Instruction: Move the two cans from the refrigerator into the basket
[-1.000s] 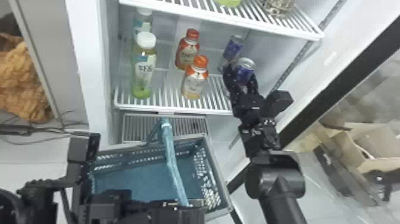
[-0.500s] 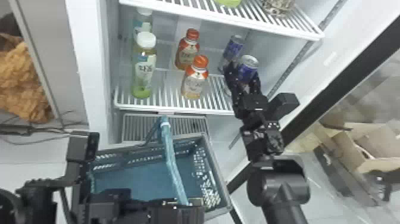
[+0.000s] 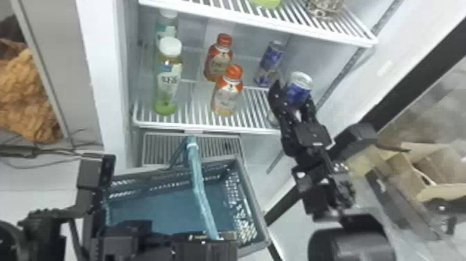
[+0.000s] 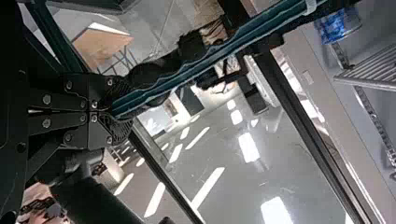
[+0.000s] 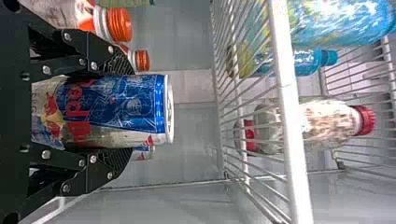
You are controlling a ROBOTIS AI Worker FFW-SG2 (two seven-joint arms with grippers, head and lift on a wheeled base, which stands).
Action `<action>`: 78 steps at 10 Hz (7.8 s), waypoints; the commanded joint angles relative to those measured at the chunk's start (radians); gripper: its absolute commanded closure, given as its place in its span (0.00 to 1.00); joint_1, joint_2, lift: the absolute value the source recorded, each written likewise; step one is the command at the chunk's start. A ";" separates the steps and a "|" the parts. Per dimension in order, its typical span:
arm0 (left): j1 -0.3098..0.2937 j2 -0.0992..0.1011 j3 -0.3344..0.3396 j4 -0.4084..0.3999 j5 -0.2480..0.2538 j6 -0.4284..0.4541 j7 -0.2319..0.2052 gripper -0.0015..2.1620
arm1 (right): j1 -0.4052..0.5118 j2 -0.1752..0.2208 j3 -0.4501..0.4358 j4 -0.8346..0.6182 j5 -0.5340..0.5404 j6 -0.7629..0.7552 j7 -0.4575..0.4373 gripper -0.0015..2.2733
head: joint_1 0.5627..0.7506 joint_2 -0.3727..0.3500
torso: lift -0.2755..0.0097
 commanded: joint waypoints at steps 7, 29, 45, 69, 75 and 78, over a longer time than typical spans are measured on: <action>0.004 0.000 0.001 0.000 -0.008 0.017 0.000 0.55 | 0.407 0.024 -0.036 -0.471 -0.109 0.181 -0.021 0.39 | 0.70 0.03 | 0.03; 0.009 -0.006 0.007 0.000 -0.014 0.022 0.000 0.55 | 0.417 0.038 -0.024 -0.402 -0.165 0.358 0.147 0.08 | 0.70 0.03 | 0.03; -0.008 0.000 -0.015 0.000 -0.008 0.034 0.000 0.55 | -0.059 0.029 -0.002 0.170 -0.037 -0.072 0.065 0.08 | 0.70 0.03 | 0.03; -0.040 0.003 -0.041 0.022 0.010 0.034 0.001 0.55 | -0.565 -0.028 0.172 0.693 0.015 -0.099 -0.149 0.08 | 0.70 0.03 | 0.03; -0.045 0.009 -0.049 0.029 0.026 0.022 0.001 0.55 | -0.629 -0.036 0.194 0.762 0.015 -0.055 -0.190 0.08 | 0.70 0.03 | 0.03; -0.048 0.009 -0.051 0.032 0.028 0.022 0.001 0.55 | -0.646 -0.040 0.194 0.769 0.013 -0.045 -0.205 0.14 | 0.70 0.03 | 0.03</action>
